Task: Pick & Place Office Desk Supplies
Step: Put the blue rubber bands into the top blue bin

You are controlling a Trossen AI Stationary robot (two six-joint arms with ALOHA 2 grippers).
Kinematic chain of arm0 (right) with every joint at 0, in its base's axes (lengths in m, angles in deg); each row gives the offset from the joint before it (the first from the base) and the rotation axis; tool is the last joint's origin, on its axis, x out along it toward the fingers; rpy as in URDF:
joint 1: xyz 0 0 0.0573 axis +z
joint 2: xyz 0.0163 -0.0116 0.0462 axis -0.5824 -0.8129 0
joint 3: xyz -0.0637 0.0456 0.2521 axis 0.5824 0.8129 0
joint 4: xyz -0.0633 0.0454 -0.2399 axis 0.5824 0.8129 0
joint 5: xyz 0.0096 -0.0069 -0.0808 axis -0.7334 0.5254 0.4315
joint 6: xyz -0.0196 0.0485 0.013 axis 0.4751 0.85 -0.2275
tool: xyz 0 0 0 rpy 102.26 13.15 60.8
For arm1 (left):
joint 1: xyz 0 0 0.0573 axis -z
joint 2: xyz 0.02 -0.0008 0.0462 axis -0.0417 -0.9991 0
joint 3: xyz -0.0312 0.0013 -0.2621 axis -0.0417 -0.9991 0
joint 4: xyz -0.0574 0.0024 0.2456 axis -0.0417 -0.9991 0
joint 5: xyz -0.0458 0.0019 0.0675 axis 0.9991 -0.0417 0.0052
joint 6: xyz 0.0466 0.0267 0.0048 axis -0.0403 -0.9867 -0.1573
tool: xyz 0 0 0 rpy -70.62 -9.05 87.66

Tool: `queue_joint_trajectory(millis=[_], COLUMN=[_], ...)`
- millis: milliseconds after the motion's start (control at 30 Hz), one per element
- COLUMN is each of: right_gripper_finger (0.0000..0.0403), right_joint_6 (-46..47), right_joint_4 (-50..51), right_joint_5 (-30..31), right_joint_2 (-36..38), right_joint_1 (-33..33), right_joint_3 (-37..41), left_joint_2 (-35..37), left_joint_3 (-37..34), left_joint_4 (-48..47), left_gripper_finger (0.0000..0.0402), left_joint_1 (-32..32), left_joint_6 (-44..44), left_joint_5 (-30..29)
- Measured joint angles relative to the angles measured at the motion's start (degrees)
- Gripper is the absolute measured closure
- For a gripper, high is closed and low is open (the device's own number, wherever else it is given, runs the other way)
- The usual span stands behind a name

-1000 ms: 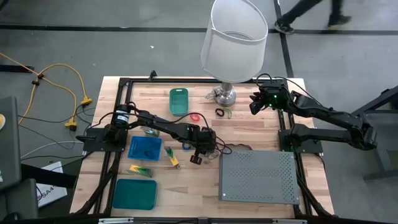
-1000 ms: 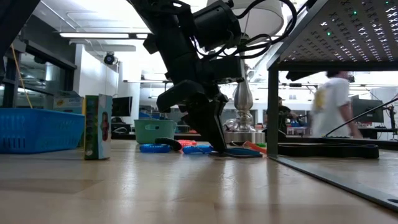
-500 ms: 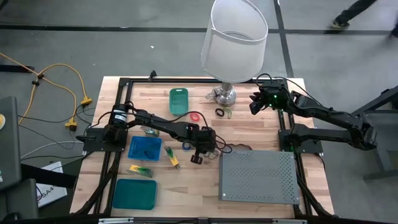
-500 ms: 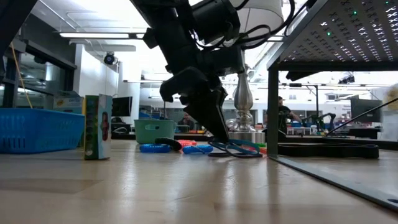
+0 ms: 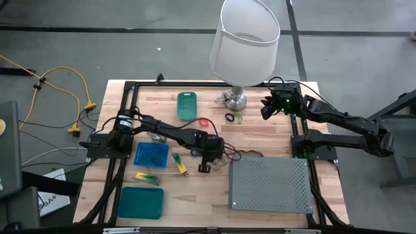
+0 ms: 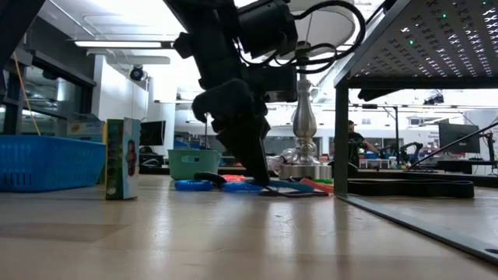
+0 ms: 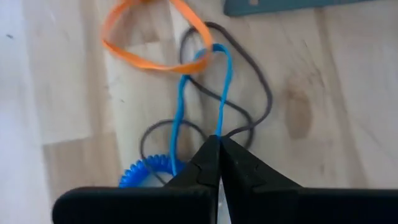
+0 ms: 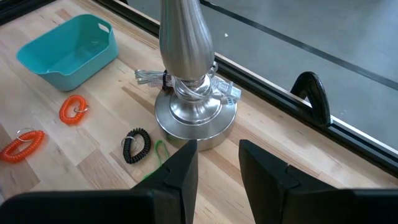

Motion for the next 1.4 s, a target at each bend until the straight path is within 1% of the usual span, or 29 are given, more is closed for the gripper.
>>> queue_joint_trajectory(millis=[267, 933, 1400], right_gripper_finger=[0.0298, 0.0298, 0.0298], right_joint_6=[0.0, 0.0, 0.0], right_joint_4=[0.0, 0.0, 0.0], right_joint_5=[0.0, 0.0, 0.0], right_joint_2=[0.0, 0.0, 0.0], right_joint_1=[0.0, 0.0, 0.0], right_joint_3=[0.0, 0.0, 0.0], left_joint_2=[0.0, 0.0, 0.0], left_joint_3=[0.0, 0.1, 0.1], left_joint_4=[0.1, -0.8, -0.8], left_gripper_finger=[0.0401, 0.0401, 0.0401], left_joint_1=[3.4, 9.2, 11.9], left_joint_6=[0.3, 10.5, 12.1], left_joint_5=[-0.4, -0.6, -2.8])
